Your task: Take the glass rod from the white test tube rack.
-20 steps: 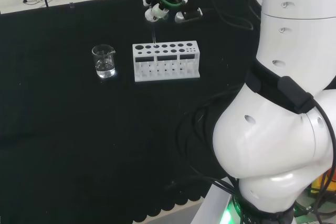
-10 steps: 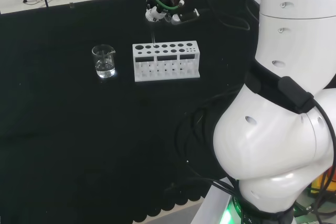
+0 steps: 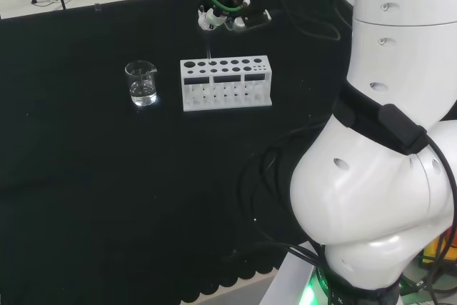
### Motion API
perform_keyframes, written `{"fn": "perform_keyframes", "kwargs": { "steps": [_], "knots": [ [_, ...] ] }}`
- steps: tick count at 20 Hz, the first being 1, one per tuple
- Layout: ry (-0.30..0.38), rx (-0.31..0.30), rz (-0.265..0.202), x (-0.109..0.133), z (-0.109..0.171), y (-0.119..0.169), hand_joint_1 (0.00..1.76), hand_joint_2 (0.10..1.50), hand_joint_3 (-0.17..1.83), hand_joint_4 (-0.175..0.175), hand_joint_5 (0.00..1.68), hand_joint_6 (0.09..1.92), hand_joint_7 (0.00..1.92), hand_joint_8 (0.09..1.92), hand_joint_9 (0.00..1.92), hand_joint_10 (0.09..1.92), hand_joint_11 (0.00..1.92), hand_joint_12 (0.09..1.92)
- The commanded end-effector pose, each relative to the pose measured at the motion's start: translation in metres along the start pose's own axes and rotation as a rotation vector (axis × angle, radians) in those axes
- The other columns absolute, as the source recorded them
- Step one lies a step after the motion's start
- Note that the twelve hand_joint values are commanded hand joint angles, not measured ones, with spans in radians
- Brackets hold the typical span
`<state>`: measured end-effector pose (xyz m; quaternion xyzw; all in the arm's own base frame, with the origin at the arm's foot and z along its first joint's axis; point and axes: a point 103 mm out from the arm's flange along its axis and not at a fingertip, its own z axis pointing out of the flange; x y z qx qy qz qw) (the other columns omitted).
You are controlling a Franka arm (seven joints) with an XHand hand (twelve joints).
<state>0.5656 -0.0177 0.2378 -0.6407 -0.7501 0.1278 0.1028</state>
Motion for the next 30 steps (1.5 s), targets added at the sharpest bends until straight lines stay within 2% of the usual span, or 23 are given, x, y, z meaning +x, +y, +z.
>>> {"fn": "perform_keyframes", "kwargs": {
  "steps": [1,4,7,9,11,12,16,18,20,22,24,30],
  "knots": [
    [0.004,0.010,-0.011,0.012,0.000,0.001,0.82,1.30,-0.17,-0.135,0.32,0.95,0.63,0.83,1.34,0.80,1.44,1.14],
    [-0.003,0.007,-0.014,0.013,0.001,0.001,0.82,1.30,-0.17,-0.136,0.32,0.93,0.64,0.83,1.36,0.77,1.47,1.12],
    [-0.002,-0.018,-0.020,0.013,-0.001,0.001,0.85,1.29,-0.17,-0.161,0.40,0.93,0.75,0.81,1.43,0.73,1.52,1.09],
    [-0.007,-0.042,-0.026,0.013,-0.004,0.002,0.94,1.29,-0.17,-0.172,0.57,0.95,0.90,0.88,1.53,0.76,1.64,1.04],
    [-0.013,-0.070,-0.029,0.013,-0.007,0.002,1.05,1.26,-0.12,-0.175,0.73,1.16,1.04,1.01,1.61,0.81,1.75,1.00],
    [-0.020,-0.089,-0.033,0.014,-0.008,0.001,1.08,1.25,-0.10,-0.175,0.78,1.20,1.09,1.07,1.63,0.84,1.79,0.99],
    [-0.084,-0.182,-0.039,0.015,-0.018,-0.005,1.15,1.21,-0.16,-0.175,0.95,1.07,1.31,1.22,1.68,0.96,1.88,0.88],
    [-0.119,-0.236,-0.047,0.015,-0.026,-0.009,1.24,1.18,-0.17,-0.175,1.01,0.80,1.15,1.21,1.63,0.97,1.78,0.86],
    [-0.087,-0.304,-0.070,0.013,-0.036,-0.018,1.28,1.17,-0.16,-0.175,1.06,0.64,1.07,1.24,1.58,0.99,1.67,0.87],
    [-0.043,-0.354,-0.080,0.012,-0.044,-0.025,1.29,1.15,-0.11,-0.175,1.06,0.60,1.03,1.27,1.55,1.00,1.62,0.87],
    [-0.029,-0.372,-0.083,0.011,-0.051,-0.031,1.29,1.14,-0.09,-0.175,1.06,0.59,1.02,1.28,1.55,1.00,1.61,0.87],
    [0.018,-0.371,-0.062,0.005,-0.081,-0.056,1.29,1.13,-0.05,-0.175,1.04,0.61,1.01,1.29,1.56,0.98,1.61,0.86]
  ]
}}
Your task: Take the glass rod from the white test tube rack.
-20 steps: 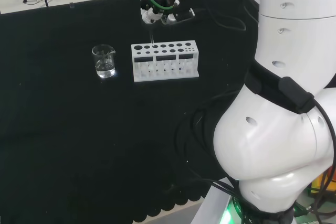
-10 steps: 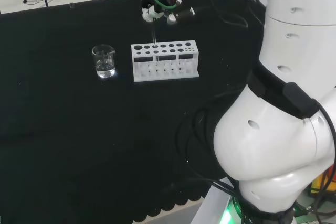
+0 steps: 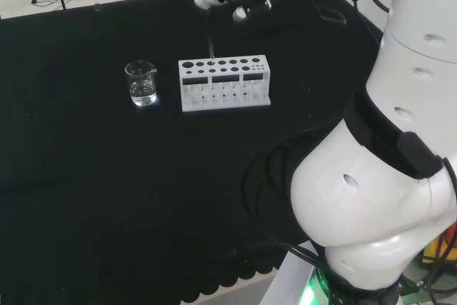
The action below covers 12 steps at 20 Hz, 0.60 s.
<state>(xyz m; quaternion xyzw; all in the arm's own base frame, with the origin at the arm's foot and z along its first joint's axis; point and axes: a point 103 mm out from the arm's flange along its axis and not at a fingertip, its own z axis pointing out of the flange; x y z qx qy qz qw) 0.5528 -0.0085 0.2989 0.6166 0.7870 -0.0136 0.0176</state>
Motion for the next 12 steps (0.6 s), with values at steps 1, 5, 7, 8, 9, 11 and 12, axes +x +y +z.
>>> {"fn": "perform_keyframes", "kwargs": {
  "steps": [1,5,7,8,9,11,12],
  "knots": [
    [0.072,-0.050,0.026,-0.004,-0.043,-0.019,1.28,1.13,-0.04,-0.175,1.04,0.62,1.00,1.30,1.57,0.97,1.61,0.86],
    [0.072,-0.069,0.017,0.004,-0.069,-0.023,1.28,1.13,-0.03,-0.175,1.03,0.63,0.99,1.31,1.58,0.96,1.62,0.86],
    [0.069,-0.080,0.009,0.010,-0.078,-0.023,1.28,1.13,-0.02,-0.175,1.02,0.63,0.99,1.32,1.58,0.96,1.62,0.86],
    [0.071,-0.092,0.000,0.014,-0.084,-0.024,1.28,1.13,-0.02,-0.175,1.02,0.63,0.99,1.32,1.58,0.96,1.62,0.86],
    [0.075,-0.101,-0.008,0.018,-0.090,-0.026,1.28,1.13,-0.02,-0.175,1.02,0.63,0.99,1.32,1.58,0.96,1.62,0.86],
    [0.076,-0.112,-0.014,0.021,-0.096,-0.027,1.28,1.13,-0.02,-0.175,1.02,0.63,0.99,1.32,1.59,0.96,1.62,0.86],
    [0.073,-0.116,-0.018,0.023,-0.099,-0.027,1.28,1.12,-0.02,-0.175,1.02,0.63,0.99,1.32,1.59,0.96,1.62,0.86]
  ]
}}
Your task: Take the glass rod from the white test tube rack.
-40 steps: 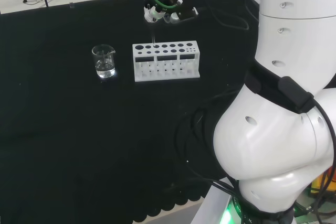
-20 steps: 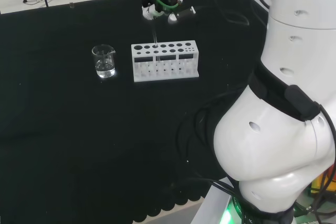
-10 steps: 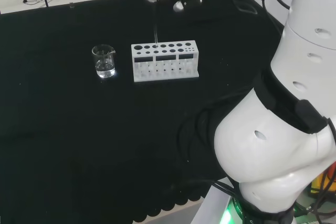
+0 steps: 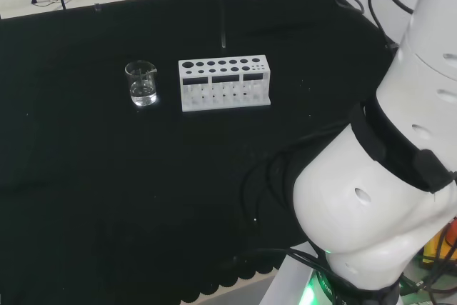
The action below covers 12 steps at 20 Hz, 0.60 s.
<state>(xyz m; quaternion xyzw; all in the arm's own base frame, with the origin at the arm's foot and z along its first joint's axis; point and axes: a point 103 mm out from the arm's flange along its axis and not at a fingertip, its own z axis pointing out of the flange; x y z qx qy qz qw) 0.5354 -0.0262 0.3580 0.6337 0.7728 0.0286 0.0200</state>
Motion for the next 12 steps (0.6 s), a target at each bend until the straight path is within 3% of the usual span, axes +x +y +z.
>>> {"fn": "perform_keyframes", "kwargs": {
  "steps": [1,12],
  "knots": [
    [0.028,-0.047,-0.067,0.041,-0.041,-0.006,1.28,1.12,-0.02,-0.175,1.02,0.63,0.99,1.32,1.59,0.96,1.62,0.87],
    [0.019,-0.043,-0.088,0.051,-0.049,-0.004,1.28,1.12,-0.01,-0.175,1.02,0.63,0.99,1.33,1.59,0.96,1.63,0.87]
  ]
}}
